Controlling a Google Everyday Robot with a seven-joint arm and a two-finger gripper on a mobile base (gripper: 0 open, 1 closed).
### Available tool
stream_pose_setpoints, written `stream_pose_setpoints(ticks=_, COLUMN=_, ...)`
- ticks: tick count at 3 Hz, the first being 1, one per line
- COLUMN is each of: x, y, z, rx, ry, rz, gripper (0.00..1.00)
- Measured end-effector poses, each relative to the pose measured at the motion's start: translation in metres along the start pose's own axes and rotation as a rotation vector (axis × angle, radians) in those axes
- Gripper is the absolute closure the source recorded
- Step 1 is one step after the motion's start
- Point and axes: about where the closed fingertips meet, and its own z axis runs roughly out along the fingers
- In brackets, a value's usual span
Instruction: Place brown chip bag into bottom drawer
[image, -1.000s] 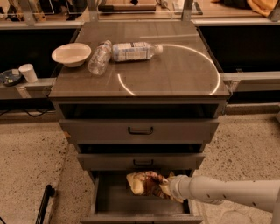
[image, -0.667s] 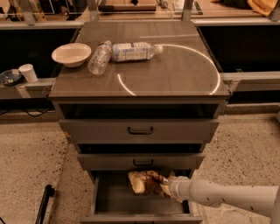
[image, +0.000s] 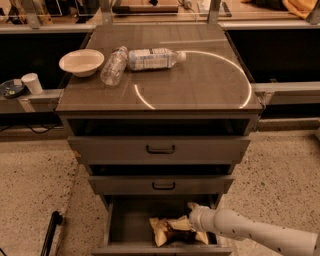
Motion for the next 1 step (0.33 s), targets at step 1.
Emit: stream_pose_setpoints(ticks=1, x=0.002, y=0.0016, z=0.0026, rx=-0.008, ry=0.002, rz=0.004, gripper=0.0)
